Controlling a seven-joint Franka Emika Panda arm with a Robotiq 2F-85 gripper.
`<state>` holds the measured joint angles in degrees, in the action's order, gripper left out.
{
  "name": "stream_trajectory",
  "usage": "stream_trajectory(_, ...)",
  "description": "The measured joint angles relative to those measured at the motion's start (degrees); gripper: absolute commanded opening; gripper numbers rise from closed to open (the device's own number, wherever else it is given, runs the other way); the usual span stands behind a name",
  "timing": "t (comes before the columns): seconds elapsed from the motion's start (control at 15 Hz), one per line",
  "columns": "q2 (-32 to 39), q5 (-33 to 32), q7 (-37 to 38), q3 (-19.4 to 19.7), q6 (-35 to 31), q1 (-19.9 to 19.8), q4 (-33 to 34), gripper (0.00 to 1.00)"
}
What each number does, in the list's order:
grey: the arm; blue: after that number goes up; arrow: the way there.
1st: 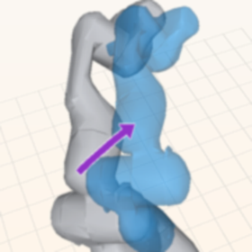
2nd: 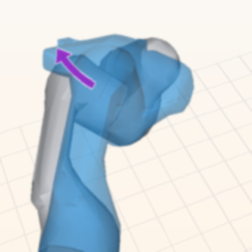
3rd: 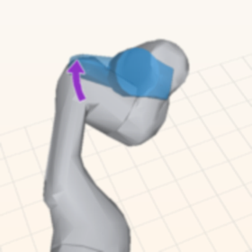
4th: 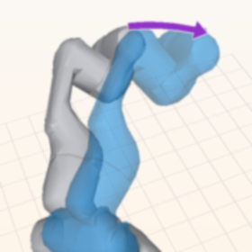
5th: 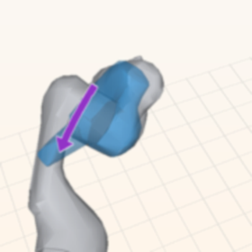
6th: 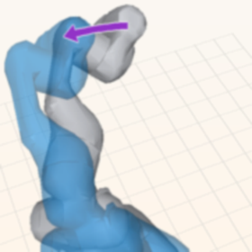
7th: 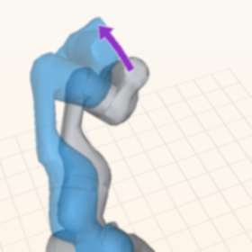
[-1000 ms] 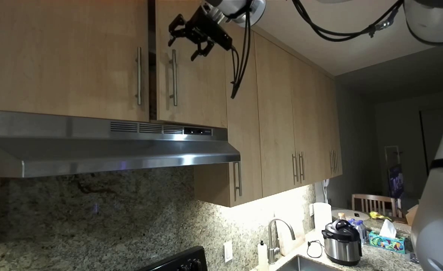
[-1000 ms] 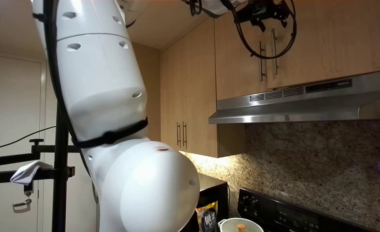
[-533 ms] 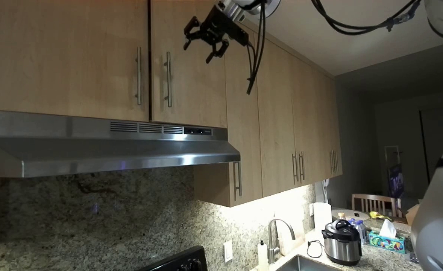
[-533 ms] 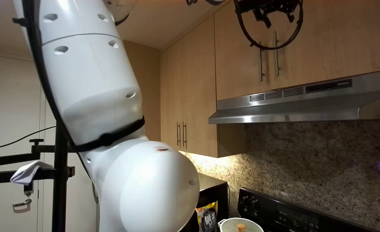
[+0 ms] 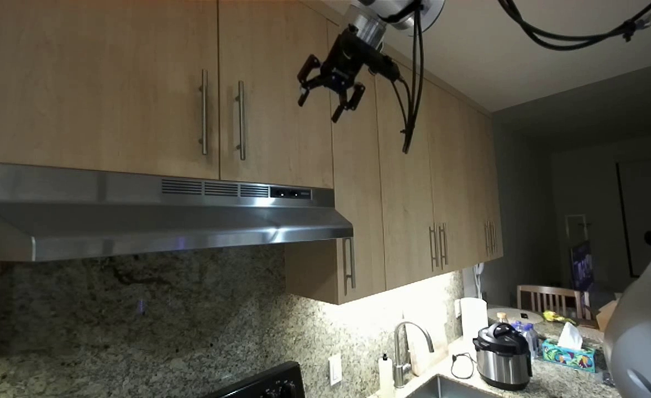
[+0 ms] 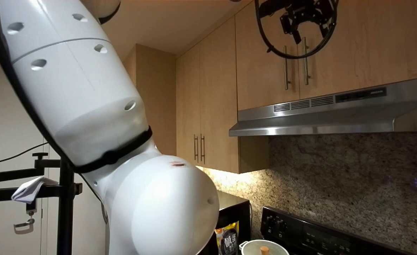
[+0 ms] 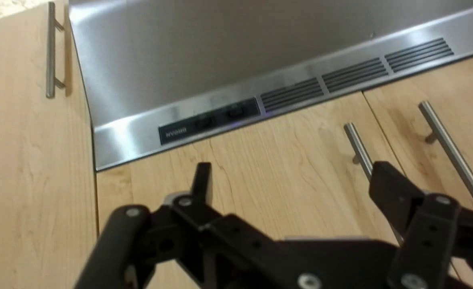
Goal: Close the open drawer
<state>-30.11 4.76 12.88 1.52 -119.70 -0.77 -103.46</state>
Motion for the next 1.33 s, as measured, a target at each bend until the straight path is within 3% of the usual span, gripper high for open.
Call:
stream_trajectory(0.6,-8.9,-3.6,-8.6,-0.2,19.3,0.0,-12.1,1.0)
stream_trajectory(1.33,-11.1,-5.3,-9.3,-1.2,20.2,0.0,-14.8,1.0)
